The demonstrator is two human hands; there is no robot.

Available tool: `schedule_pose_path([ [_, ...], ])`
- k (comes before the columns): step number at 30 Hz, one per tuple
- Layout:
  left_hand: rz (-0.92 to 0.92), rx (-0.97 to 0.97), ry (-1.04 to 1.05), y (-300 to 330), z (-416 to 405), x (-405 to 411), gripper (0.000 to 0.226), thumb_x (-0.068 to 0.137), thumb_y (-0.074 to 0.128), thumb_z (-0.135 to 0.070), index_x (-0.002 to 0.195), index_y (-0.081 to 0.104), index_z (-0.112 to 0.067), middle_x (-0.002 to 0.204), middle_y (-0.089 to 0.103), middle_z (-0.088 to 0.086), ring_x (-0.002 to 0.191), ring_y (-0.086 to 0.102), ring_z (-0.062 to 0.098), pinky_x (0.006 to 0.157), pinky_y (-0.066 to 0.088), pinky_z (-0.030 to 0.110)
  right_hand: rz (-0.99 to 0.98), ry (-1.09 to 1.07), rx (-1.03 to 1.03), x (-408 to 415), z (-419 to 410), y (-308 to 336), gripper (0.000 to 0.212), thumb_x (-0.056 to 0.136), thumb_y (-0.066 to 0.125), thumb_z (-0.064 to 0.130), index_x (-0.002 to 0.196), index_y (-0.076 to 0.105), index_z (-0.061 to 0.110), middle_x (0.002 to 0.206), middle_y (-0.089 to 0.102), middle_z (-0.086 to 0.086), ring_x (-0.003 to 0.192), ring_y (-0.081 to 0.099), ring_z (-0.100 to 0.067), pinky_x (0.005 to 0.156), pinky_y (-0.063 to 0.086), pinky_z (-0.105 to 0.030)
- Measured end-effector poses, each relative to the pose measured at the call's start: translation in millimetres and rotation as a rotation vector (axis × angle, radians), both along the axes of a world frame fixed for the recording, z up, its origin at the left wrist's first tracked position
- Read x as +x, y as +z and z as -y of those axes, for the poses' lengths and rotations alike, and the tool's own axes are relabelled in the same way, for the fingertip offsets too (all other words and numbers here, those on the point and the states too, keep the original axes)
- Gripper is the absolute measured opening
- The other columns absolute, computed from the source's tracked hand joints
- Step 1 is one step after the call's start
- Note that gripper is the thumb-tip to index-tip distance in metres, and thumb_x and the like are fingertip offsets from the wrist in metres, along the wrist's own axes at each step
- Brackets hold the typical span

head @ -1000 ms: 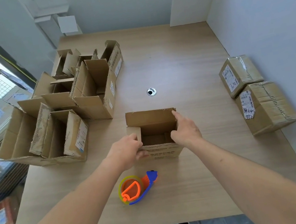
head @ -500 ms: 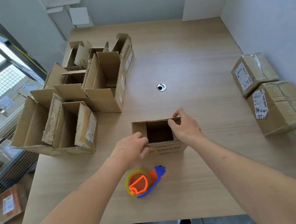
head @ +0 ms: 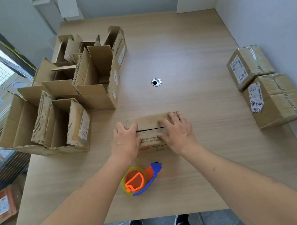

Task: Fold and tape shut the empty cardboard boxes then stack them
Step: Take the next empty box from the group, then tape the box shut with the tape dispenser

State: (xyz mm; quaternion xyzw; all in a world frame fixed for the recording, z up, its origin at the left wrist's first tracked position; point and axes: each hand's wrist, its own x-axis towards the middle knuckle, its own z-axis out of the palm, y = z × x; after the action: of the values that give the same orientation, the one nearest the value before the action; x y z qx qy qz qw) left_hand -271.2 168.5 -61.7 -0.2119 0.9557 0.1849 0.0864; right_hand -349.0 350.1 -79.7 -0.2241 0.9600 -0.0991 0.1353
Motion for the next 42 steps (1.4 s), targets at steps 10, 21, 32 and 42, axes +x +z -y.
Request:
schedule_pose_path([
  [10, -0.099, 0.025, -0.018, -26, 17, 49, 0.049, 0.101, 0.053, -0.035, 0.142, 0.039, -0.012, 0.110, 0.046, 0.011, 0.095, 0.054, 0.031, 0.079, 0.051, 0.042, -0.027, 0.004, -0.020, 15, 15, -31, 0.048, 0.110, 0.023, 0.047, 0.158, 0.020, 0.048, 0.172, 0.004, 0.002, 0.158, 0.001, -0.032, 0.127, 0.002, -0.051],
  [21, 0.182, 0.105, -0.237, -69, -5, 102, 0.058, 0.094, 0.050, -0.062, 0.135, 0.043, -0.021, 0.105, 0.051, 0.006, 0.097, 0.055, 0.029, 0.080, 0.049, 0.040, -0.034, -0.014, -0.032, 16, 14, -40, 0.048, 0.110, 0.018, 0.050, 0.158, 0.016, 0.051, 0.172, 0.000, 0.006, 0.158, -0.004, -0.028, 0.127, -0.004, -0.048],
  [32, 0.168, 0.152, -0.362, -85, -12, 136, 0.101, 0.081, 0.064, -0.032, 0.157, 0.001, -0.053, 0.115, 0.050, 0.002, 0.100, 0.055, 0.030, 0.075, 0.051, 0.038, -0.019, -0.010, -0.043, 15, 9, -40, 0.047, 0.109, 0.025, 0.050, 0.156, 0.023, 0.051, 0.171, 0.005, 0.009, 0.158, 0.002, -0.026, 0.126, -0.002, -0.045],
  [42, -0.338, 0.217, -0.297, -12, 47, 127, 0.097, 0.073, 0.069, -0.024, 0.161, 0.028, -0.034, 0.112, 0.052, 0.000, 0.089, 0.051, 0.025, 0.075, 0.051, 0.041, 0.069, 0.012, -0.055, 27, 11, -30, 0.049, 0.110, 0.028, 0.042, 0.158, 0.021, 0.048, 0.172, -0.001, 0.007, 0.158, -0.002, -0.028, 0.126, -0.004, -0.045],
])
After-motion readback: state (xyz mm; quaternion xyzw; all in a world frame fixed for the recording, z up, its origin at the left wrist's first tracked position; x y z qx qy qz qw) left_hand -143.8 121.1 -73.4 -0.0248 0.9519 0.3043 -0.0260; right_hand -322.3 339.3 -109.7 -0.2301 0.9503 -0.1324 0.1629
